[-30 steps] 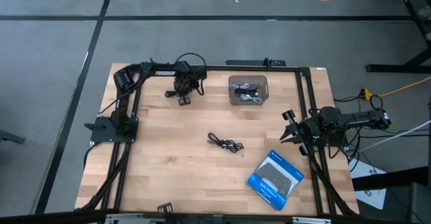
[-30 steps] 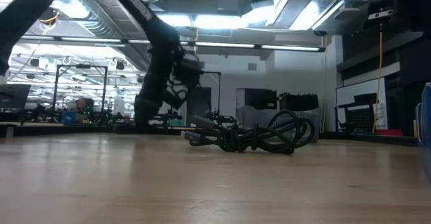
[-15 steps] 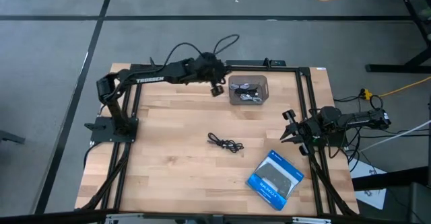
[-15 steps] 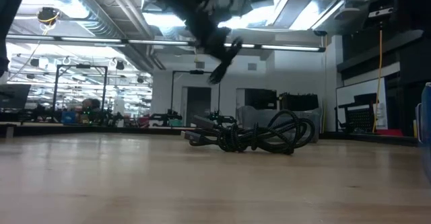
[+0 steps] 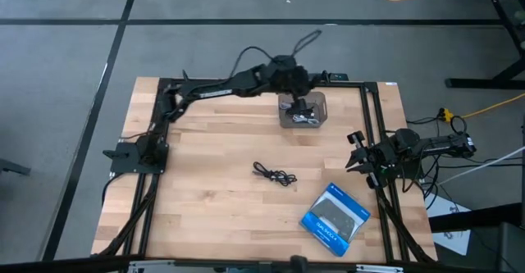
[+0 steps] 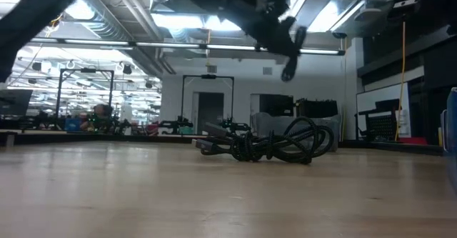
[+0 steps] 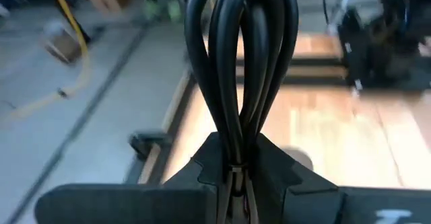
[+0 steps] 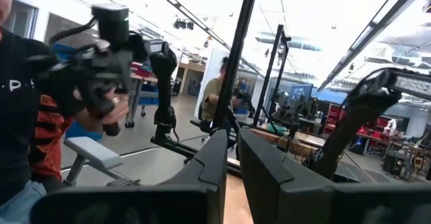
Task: Pick and place USB-C Cables
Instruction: Put the top black charger cable into the black bin, then put the black charger cable into the black bin
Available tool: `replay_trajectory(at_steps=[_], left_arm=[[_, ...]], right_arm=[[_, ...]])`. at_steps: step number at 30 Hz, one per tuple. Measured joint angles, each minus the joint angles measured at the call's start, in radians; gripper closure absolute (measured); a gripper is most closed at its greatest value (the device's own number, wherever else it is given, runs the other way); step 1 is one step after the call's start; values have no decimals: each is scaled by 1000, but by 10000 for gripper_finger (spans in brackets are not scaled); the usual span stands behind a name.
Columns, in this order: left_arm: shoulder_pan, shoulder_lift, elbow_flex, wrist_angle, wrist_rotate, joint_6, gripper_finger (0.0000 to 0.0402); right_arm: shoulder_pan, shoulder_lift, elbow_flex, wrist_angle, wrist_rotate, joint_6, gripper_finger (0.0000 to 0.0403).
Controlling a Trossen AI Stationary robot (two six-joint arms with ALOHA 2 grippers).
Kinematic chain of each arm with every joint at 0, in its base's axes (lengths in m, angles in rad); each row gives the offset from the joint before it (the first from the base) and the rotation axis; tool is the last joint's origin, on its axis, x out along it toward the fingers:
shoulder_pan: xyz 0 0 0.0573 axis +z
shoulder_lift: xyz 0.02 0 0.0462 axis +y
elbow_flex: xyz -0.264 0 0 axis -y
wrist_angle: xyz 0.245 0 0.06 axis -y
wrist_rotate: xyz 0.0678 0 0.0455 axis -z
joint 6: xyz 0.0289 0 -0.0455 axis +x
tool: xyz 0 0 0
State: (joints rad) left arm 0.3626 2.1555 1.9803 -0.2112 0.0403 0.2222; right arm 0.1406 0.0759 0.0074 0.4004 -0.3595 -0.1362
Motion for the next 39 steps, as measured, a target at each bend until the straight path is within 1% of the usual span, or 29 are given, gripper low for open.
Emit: replay_trajectory(at_steps=[3, 5, 10, 15, 17, 22, 25, 31, 34, 39], left_arm=[[1, 87, 114, -125, 8, -1, 364], [1, 131, 160, -215, 8, -1, 364], [-4, 206, 169, -280, 23, 18, 364], [-21, 226, 169, -312, 28, 20, 364], [-29, 229, 169, -326, 18, 20, 356], [-39, 228, 169, -324, -47, 23, 289], [-31, 228, 169, -323, -61, 22, 268], [-17, 224, 169, -331, -65, 14, 261], [-16, 194, 169, -364, -88, -6, 260], [-40, 83, 169, -557, -89, -126, 259]], right_arm=[[0, 0, 0, -1, 0, 0, 358], [0, 0, 0, -5, 0, 0, 358], [0, 0, 0, -31, 0, -2, 358], [0, 0, 0, -37, 0, 1, 358], [0, 0, 0, -38, 0, 0, 358], [0, 0, 0, -44, 0, 1, 358], [0, 0, 0, -56, 0, 17, 358], [0, 0, 0, -66, 0, 27, 358], [0, 0, 0, -66, 0, 27, 358], [0, 0, 0, -62, 0, 26, 358]])
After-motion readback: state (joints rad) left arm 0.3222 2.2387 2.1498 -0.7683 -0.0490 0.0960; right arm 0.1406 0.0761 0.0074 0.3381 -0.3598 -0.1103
